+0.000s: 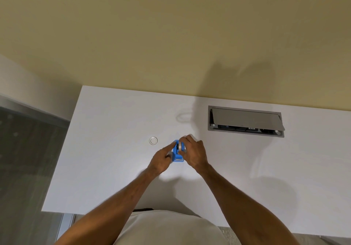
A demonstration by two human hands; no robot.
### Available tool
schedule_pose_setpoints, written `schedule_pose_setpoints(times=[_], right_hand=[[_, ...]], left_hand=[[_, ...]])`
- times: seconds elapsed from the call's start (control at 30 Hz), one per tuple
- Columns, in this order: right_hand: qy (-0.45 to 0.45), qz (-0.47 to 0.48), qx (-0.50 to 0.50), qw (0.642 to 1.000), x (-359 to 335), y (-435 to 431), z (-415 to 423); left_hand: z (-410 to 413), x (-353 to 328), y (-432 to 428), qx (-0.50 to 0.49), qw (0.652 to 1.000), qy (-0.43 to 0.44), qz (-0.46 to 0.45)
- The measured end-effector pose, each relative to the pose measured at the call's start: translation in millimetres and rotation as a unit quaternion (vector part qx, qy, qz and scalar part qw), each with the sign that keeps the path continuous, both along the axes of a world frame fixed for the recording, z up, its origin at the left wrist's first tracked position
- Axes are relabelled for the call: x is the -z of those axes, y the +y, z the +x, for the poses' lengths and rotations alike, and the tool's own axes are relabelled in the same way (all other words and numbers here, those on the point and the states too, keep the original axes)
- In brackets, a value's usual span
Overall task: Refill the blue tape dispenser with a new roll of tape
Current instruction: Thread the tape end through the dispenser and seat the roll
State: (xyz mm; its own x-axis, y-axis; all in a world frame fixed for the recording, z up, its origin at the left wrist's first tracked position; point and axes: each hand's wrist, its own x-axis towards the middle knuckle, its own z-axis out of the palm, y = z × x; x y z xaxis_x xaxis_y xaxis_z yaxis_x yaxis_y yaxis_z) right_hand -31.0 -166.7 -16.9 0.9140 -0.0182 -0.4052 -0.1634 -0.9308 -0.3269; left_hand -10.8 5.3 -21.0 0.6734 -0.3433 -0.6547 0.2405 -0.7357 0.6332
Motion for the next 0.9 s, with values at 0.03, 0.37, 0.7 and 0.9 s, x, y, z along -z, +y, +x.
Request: schedule_pose_setpoints(times=[0.03,0.37,0.7,0.9], right_hand=[[0.001,0.001,0.000,1.000,0,0,1],[0.002,-0.009,-0.004,1.000,4,-1,2],[0.009,-0.029,-0.015,0.999,6,-1,-1],[-0.023,-0.005,-0.007,1.000,4,-6,-4]], left_hand=[[0,0,0,0.002,1.000,-0.001,0.001],[5,3,-1,0.009,1.000,-0.008,0.010],[6,4,-3,0.029,0.998,-0.055,-0.014],[10,2,-11,0.053,0.994,-0.089,-0.040]])
